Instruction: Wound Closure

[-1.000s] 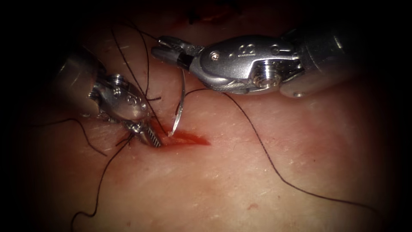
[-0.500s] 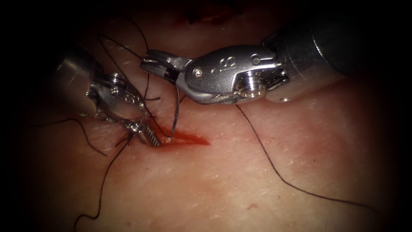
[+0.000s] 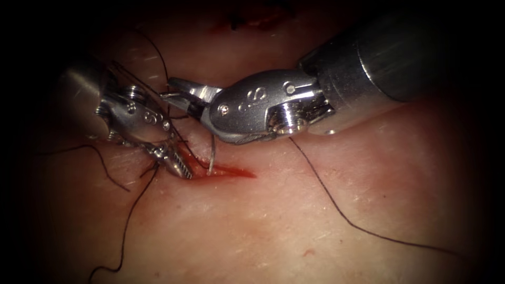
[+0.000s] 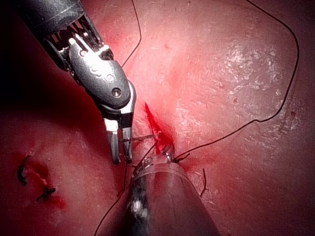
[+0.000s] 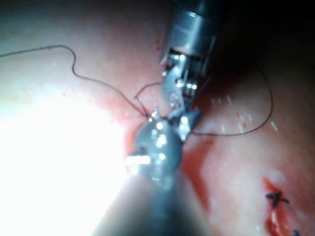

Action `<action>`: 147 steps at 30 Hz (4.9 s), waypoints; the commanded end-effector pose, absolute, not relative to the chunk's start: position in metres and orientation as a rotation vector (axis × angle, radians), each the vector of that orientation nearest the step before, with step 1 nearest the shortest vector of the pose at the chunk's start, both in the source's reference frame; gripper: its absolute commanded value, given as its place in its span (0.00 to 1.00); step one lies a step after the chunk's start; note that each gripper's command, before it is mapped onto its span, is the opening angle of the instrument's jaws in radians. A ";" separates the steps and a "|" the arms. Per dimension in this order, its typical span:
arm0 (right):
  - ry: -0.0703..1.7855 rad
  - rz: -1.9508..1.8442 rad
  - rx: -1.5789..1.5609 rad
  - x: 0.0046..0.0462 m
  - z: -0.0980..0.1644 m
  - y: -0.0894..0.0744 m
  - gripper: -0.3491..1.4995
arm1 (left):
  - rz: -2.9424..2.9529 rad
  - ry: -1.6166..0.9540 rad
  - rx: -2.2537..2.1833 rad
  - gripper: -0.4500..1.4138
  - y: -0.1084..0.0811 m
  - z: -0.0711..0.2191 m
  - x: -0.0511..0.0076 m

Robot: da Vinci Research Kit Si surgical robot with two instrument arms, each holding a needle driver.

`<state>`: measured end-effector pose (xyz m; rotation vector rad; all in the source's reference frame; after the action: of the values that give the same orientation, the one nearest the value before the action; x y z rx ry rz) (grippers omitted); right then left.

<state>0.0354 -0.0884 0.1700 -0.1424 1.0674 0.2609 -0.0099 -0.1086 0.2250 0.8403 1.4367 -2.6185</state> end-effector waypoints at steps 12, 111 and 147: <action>1.086 0.314 -0.147 0.0367 0.169 -0.090 0.00 | -2.667 1.377 0.893 0.39 -0.110 0.224 -0.0098; 1.146 0.887 0.563 0.0337 0.175 -0.089 0.00 | -2.772 1.246 1.040 0.34 -0.117 0.222 -0.0111; 1.185 1.222 1.003 0.0356 0.177 -0.090 0.00 | -2.759 1.221 1.031 0.33 -0.118 0.223 -0.0091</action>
<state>0.0348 -0.0890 0.1767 0.9936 1.1858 1.2274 -0.0079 -0.1167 0.2237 1.0258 1.2107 -2.7643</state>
